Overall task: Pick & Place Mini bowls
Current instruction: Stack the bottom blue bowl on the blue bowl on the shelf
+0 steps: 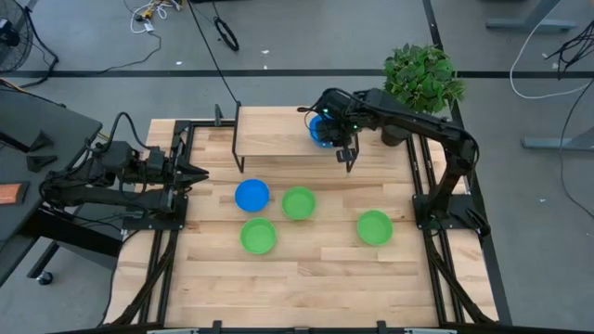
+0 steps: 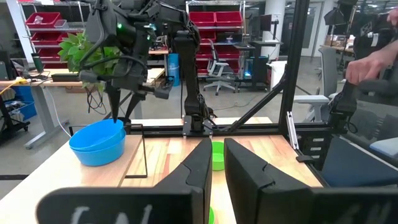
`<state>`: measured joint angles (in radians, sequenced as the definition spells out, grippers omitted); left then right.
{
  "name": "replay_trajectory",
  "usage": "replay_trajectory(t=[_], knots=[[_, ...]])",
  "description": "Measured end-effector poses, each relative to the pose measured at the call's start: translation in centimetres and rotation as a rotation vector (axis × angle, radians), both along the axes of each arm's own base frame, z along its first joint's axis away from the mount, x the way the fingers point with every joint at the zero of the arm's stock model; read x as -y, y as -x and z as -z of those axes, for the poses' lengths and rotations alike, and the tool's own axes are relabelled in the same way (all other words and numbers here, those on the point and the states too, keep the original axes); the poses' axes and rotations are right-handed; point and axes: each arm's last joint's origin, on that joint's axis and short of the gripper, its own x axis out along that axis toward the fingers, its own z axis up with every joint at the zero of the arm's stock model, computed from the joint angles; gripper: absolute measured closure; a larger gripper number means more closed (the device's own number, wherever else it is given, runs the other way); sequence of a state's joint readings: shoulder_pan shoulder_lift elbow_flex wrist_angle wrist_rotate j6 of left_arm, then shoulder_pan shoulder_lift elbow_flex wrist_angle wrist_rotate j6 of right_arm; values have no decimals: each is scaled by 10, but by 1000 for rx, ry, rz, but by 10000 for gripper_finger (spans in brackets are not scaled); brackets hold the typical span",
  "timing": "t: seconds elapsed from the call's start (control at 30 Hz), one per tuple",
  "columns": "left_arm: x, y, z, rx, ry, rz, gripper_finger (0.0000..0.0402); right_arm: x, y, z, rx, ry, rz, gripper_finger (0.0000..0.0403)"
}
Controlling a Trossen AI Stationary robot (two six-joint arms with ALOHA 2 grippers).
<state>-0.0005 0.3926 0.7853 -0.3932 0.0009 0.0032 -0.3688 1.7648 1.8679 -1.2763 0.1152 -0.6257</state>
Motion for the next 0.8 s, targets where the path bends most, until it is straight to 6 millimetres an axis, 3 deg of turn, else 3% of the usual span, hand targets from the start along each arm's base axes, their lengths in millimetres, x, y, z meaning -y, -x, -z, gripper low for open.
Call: replay_trajectory(t=[0.23,0.43,0.8], knots=[[0,0,0,0,0,0,353,-8,20,-24,79,5,52,316],[0,0,0,0,0,0,353,-14,36,-39,190,-40,205,316],[0,0,0,0,0,0,353,-20,52,-17,423,-61,331,344]])
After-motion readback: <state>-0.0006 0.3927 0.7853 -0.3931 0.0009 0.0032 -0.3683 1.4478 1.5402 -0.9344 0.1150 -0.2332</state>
